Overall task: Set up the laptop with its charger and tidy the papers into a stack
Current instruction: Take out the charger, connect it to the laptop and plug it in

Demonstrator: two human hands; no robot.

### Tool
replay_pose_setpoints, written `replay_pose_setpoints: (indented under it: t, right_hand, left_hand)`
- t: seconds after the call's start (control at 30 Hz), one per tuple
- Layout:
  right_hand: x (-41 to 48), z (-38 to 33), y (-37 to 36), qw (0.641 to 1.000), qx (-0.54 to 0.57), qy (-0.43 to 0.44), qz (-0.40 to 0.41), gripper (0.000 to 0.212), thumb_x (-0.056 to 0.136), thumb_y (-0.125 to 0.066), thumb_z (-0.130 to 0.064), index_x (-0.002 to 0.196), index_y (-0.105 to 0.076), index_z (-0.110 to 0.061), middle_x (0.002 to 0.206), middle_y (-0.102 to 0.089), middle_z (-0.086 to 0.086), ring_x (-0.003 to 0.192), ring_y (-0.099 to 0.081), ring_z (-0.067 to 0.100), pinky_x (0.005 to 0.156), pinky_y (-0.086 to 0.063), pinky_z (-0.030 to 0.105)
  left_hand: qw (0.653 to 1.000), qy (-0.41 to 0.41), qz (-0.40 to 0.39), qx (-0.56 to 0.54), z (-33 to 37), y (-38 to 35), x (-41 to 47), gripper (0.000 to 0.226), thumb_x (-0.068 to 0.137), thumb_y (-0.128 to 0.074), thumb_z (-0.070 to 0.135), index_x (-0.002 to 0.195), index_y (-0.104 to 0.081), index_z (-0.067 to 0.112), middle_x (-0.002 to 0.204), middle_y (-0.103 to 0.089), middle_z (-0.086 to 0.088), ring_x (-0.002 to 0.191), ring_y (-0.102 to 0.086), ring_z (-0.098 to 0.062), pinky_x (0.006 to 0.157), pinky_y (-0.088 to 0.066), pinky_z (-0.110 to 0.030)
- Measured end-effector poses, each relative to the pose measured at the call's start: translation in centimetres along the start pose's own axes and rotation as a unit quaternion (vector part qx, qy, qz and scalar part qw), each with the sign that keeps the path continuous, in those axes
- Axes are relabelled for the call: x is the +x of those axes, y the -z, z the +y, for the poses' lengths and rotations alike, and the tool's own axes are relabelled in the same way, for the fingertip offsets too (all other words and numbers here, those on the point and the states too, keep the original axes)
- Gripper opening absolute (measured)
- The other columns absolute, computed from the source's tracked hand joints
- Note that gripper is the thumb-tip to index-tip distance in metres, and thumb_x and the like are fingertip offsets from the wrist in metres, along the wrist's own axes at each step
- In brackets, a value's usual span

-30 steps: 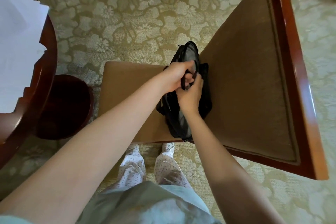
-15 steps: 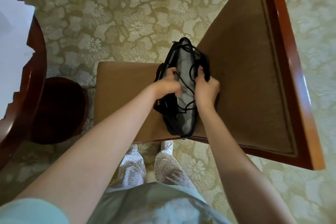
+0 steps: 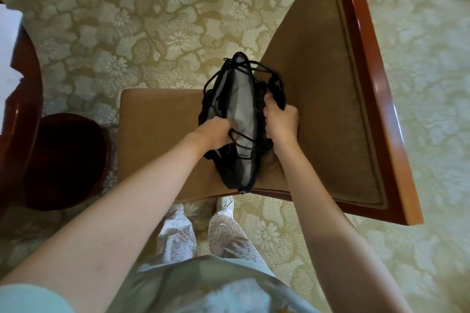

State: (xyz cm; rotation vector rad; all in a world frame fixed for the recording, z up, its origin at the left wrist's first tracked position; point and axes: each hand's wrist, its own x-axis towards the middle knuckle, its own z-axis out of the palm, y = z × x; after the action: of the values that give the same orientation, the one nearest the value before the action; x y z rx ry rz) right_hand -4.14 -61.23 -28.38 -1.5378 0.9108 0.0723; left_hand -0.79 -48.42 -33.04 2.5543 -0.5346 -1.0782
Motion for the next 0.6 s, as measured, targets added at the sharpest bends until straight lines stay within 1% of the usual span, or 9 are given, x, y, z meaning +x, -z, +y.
replay_pose_setpoints:
  t: [0.03, 0.1, 0.13, 0.17, 0.23, 0.3, 0.33, 0.47, 0.6]
  right_hand:
    - [-0.2, 0.1, -0.1, 1.0, 0.01, -0.015, -0.007, 0.047, 0.094, -0.053, -0.03, 0.05, -0.042, -0.018, 0.037, -0.038, -0.011, 0.033, -0.034, 0.005, 0.044, -0.025, 0.024]
    - [-0.7, -0.3, -0.5, 0.997, 0.056, -0.043, -0.009, 0.048, 0.095, -0.052, -0.034, 0.052, -0.038, -0.017, 0.034, -0.033, -0.011, 0.028, -0.027, 0.004, 0.041, -0.023, 0.023]
    - [-1.0, -0.7, -0.8, 0.994, 0.088, -0.057, -0.009, 0.048, 0.095, -0.051, -0.035, 0.053, -0.036, -0.017, 0.034, -0.03, -0.01, 0.028, -0.024, 0.006, 0.038, -0.022, 0.022]
    - [-1.2, -1.2, -0.9, 0.99, 0.125, -0.07, -0.01, 0.048, 0.096, -0.05, -0.035, 0.054, -0.035, -0.016, 0.034, -0.027, -0.01, 0.028, -0.021, 0.007, 0.035, -0.02, 0.02]
    - [-1.6, -2.1, -0.9, 0.979, 0.183, -0.083, -0.016, 0.046, 0.097, -0.049, -0.033, 0.056, -0.035, -0.016, 0.036, -0.024, -0.009, 0.029, -0.018, 0.007, 0.034, -0.016, 0.015]
    - [-1.6, -2.6, -0.6, 0.976, 0.201, -0.082, -0.026, 0.046, 0.097, -0.048, -0.032, 0.056, -0.035, -0.016, 0.038, -0.023, -0.008, 0.03, -0.017, 0.007, 0.034, -0.014, 0.015]
    - [-1.6, -2.8, -0.4, 0.977, 0.196, -0.081, -0.031, 0.045, 0.096, -0.049, -0.031, 0.056, -0.035, -0.016, 0.038, -0.023, -0.008, 0.031, -0.017, 0.007, 0.034, -0.014, 0.015]
    - [-1.7, -3.3, 0.5, 0.986, 0.138, -0.08, -0.048, 0.036, 0.095, -0.051, -0.021, 0.061, -0.042, -0.013, 0.032, -0.031, -0.01, 0.027, -0.024, 0.005, 0.031, -0.019, 0.014]
    - [-1.7, -3.9, 1.8, 0.989, 0.076, -0.104, -0.071, 0.032, 0.096, -0.048, -0.02, 0.068, -0.057, -0.008, 0.051, -0.047, 0.0, 0.04, -0.045, 0.01, 0.041, -0.039, 0.017]
  left_hand:
    - [0.999, -0.015, -0.039, -0.007, 0.0, 0.4, -0.3, 0.022, 0.088, -0.06, 0.022, 0.108, -0.056, 0.014, 0.107, -0.06, -0.011, 0.109, -0.056, -0.028, 0.081, -0.041, -0.028]
    - [0.994, -0.019, -0.106, 0.037, 0.5, 0.2, -0.6, 0.063, 0.076, -0.074, 0.033, 0.131, -0.044, 0.02, 0.131, -0.05, -0.009, 0.125, -0.044, -0.028, 0.094, -0.04, -0.03]
    - [0.99, -0.01, -0.117, 0.074, 1.0, -0.6, -0.8, 0.082, 0.073, -0.075, 0.04, 0.141, -0.033, 0.024, 0.14, -0.041, -0.009, 0.131, -0.036, -0.029, 0.102, -0.037, -0.034]
    - [0.99, -0.001, -0.1, 0.098, 1.5, -1.6, -1.0, 0.088, 0.073, -0.073, 0.047, 0.145, -0.027, 0.027, 0.143, -0.037, -0.009, 0.133, -0.032, -0.031, 0.105, -0.035, -0.039]
    - [0.996, 0.021, 0.001, 0.085, 2.4, -3.5, -1.2, 0.065, 0.082, -0.061, 0.049, 0.138, -0.041, 0.023, 0.133, -0.044, -0.012, 0.126, -0.036, -0.032, 0.101, -0.036, -0.042]
    - [0.995, 0.043, 0.089, 0.031, 2.5, -4.0, -0.9, 0.038, 0.091, -0.054, 0.034, 0.121, -0.057, 0.011, 0.122, -0.049, -0.015, 0.118, -0.044, -0.034, 0.096, -0.041, -0.042]
    - [0.994, 0.048, 0.096, 0.007, 2.3, -3.7, -0.8, 0.03, 0.093, -0.051, 0.025, 0.114, -0.06, 0.005, 0.118, -0.051, -0.016, 0.114, -0.048, -0.035, 0.093, -0.044, -0.041]
    - [0.994, 0.036, 0.099, -0.015, 1.2, -1.2, -1.1, 0.031, 0.098, -0.04, 0.02, 0.101, -0.062, -0.001, 0.097, -0.061, -0.017, 0.093, -0.06, -0.035, 0.074, -0.045, -0.036]
    - [0.977, -0.022, 0.177, -0.115, 1.3, 0.4, -2.3, 0.032, 0.1, -0.04, 0.022, 0.11, -0.064, 0.004, 0.098, -0.064, -0.014, 0.095, -0.061, -0.029, 0.074, -0.041, -0.025]
